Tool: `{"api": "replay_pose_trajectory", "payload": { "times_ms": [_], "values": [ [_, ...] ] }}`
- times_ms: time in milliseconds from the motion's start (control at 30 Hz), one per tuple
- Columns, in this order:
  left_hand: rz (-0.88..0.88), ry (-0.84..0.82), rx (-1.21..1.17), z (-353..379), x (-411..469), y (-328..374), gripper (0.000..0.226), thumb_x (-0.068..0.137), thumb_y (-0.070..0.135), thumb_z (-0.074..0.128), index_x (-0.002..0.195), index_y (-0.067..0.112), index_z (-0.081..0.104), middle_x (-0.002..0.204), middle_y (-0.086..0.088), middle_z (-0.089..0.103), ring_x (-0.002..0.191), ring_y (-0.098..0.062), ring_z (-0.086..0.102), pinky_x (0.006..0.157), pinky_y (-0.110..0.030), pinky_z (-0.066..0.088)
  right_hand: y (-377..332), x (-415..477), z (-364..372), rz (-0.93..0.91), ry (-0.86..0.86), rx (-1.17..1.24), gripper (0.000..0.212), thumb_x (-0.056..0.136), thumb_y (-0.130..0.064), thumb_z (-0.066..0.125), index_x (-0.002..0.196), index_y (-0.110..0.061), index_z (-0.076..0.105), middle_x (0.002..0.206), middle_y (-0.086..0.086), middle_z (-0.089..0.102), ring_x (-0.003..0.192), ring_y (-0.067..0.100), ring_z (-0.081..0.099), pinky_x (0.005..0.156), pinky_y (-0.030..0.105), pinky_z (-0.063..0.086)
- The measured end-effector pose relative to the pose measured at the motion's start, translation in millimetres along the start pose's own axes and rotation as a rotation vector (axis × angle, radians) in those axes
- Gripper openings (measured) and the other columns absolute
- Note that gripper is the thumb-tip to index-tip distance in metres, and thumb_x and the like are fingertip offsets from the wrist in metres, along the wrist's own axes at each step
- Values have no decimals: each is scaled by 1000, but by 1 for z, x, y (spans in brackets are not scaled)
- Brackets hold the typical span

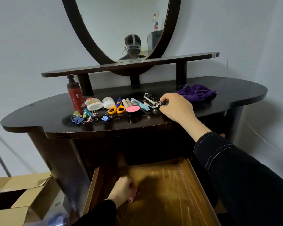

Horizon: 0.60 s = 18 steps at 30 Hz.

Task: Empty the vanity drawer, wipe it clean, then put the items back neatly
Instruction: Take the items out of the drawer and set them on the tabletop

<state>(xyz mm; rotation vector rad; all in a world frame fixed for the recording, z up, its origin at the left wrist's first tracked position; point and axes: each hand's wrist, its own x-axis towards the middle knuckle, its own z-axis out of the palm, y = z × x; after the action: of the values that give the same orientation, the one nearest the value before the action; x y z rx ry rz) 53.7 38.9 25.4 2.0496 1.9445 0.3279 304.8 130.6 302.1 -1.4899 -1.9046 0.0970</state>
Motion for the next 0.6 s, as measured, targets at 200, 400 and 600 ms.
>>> {"api": "replay_pose_trajectory", "payload": {
  "times_ms": [200, 400, 600],
  "values": [
    [181, 103, -74, -47, -19, 49, 31, 74, -2, 53, 90, 15, 74, 93, 7, 64, 84, -7, 60, 71, -20, 52, 1, -1, 0, -1, 1, 19, 40, 89, -30, 65, 129, -30, 61, 132, -2, 57, 107, 20, 62, 74, 34, 41],
    [528, 277, -245, -137, -68, 128, 30, 75, -10, 54, 86, 12, 73, 91, 6, 64, 88, -7, 62, 76, -21, 50, 1, -5, -6, 91, 66, 228, 34, 88, -33, 65, 121, -22, 64, 123, 0, 56, 96, 16, 58, 78, 35, 45],
    [568, 640, -433, -245, -68, 183, 29, 75, -17, 59, 77, 10, 71, 80, 3, 66, 78, -12, 63, 71, -22, 49, 4, -4, -18, 218, 37, 605, 22, 85, -23, 66, 106, -19, 69, 109, -3, 67, 96, 17, 65, 85, 39, 55]
  ]
}}
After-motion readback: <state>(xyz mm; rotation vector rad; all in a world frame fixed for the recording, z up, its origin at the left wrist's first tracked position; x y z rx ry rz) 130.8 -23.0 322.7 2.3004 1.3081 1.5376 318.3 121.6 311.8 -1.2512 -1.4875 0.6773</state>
